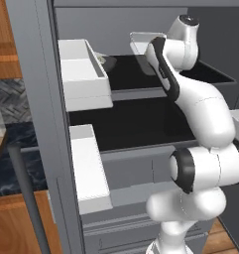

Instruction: Place two dumplings into each of the tupperware containers and then place the containers in the fridge.

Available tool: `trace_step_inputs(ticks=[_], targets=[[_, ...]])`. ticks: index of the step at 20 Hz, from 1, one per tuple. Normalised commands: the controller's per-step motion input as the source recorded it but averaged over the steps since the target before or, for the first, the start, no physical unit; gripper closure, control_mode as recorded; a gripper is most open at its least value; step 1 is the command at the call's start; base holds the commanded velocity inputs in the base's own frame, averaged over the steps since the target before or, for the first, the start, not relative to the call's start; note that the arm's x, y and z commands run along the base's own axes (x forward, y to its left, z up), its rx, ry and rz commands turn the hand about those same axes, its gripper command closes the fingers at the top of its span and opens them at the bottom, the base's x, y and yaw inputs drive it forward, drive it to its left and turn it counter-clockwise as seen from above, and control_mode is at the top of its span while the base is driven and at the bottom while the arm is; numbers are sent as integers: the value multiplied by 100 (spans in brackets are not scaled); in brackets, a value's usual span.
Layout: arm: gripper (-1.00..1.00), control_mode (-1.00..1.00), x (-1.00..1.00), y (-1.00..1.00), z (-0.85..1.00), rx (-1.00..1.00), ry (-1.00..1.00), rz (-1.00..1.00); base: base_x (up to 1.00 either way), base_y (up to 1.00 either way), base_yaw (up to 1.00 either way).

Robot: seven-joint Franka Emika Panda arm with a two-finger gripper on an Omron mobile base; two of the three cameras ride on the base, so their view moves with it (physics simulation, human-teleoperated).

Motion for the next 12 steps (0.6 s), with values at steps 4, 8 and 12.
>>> trace_step_inputs(ticks=[4,8,12], targets=[[100,-100,20,0,-61,0,0,1,0,0,0],[100,-100,9,0,-63,0,0,1,0,0,0],[100,-100,3,0,-39,0,0,0,0,0,0]])
